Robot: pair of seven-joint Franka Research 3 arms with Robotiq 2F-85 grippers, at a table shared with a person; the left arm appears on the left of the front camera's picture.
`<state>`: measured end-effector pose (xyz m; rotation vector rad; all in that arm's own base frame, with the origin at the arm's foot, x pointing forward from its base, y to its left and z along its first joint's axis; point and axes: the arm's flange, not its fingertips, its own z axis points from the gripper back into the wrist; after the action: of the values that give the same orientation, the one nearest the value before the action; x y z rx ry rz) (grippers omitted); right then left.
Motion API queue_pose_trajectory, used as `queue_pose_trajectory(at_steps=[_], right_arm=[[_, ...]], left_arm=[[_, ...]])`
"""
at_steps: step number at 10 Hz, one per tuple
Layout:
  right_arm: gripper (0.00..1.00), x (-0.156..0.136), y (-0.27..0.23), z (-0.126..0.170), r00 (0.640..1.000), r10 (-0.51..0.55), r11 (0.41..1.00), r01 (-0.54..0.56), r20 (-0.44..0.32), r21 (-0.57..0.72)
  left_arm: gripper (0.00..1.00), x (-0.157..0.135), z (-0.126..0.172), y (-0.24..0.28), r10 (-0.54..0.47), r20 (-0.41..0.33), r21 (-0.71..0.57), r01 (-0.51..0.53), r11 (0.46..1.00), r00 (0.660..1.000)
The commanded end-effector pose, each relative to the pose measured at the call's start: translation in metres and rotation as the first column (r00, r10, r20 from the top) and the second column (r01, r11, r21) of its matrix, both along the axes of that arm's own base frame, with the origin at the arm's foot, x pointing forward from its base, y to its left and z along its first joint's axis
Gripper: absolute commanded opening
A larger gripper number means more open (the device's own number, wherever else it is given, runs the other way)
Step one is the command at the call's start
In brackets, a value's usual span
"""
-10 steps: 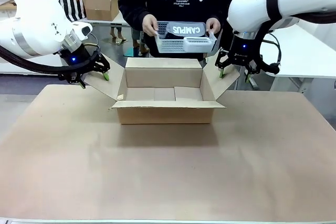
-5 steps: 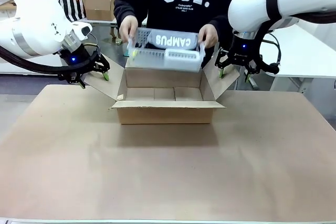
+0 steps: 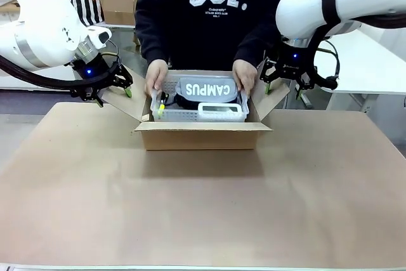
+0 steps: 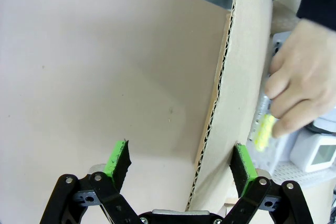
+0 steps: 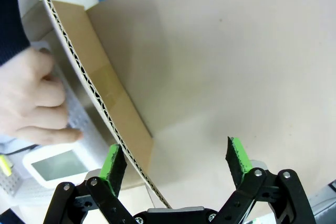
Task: Pack the gift set into the box.
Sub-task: Lift both hands away from the flaps of the Package Box.
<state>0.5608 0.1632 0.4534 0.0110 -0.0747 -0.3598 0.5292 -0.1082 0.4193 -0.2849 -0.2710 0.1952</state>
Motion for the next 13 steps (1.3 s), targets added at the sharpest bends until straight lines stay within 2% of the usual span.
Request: queue_pose_trajectory(at_steps=[1,13], right_arm=[[1.0,0.0026,0.0016,0.0017,1.0,-0.019,1.0,0.019,0.0,-0.02],[1.0,0.0026,0.0016,0.0017,1.0,-0.019,1.0,0.019,0.0,-0.02]], left_arm=[[1.0,-0.0005,0.0028,-0.0011,0.015,-0.006,0.008,-0.014,1.0,1.0],[1.0,-0.0005,0.0028,-0.0011,0.015,-0.006,0.008,-0.014,1.0,1.0]])
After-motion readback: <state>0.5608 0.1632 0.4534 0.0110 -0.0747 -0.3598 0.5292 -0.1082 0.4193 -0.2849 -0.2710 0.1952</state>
